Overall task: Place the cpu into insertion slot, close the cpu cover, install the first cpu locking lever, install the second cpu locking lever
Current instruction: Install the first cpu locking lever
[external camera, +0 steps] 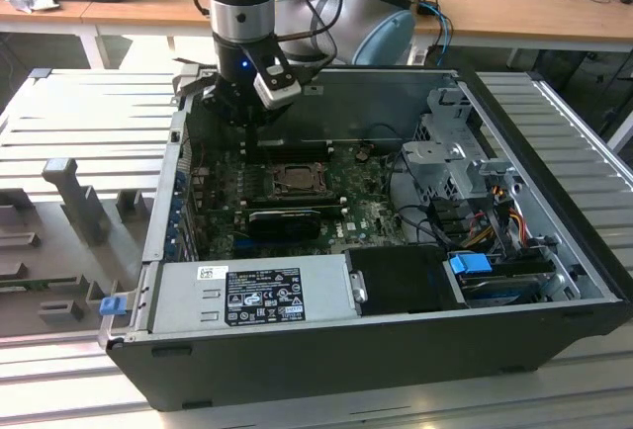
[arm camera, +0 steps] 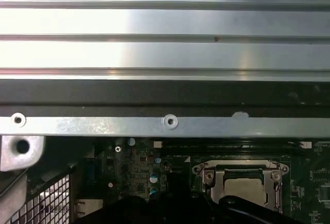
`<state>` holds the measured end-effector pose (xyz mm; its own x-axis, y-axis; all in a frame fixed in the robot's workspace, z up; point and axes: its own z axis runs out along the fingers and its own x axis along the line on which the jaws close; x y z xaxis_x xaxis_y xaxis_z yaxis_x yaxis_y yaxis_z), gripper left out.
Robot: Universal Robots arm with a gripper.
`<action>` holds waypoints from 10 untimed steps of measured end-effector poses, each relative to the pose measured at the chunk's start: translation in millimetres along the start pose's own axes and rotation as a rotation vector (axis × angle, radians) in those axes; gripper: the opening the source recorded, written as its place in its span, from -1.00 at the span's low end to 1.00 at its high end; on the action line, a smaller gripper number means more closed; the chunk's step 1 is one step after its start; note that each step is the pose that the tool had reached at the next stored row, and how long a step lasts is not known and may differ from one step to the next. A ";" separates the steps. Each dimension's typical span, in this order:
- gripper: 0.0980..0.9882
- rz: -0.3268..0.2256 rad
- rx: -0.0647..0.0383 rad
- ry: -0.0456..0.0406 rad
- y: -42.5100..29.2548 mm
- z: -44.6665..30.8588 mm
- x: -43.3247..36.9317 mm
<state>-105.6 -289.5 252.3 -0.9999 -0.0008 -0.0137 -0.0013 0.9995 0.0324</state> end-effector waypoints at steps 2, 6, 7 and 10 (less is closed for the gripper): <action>-0.98 0.000 0.000 0.0000 -0.1 0.1 -2.6; -0.98 0.000 0.000 0.0000 -0.1 0.2 -13.2; -0.98 0.000 0.000 0.0000 -0.1 0.3 -16.5; -0.98 0.000 0.000 0.0000 -0.1 0.5 -24.3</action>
<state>-81.3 -289.6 252.2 -0.9999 -0.0006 -0.0137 -0.0011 0.9995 0.0325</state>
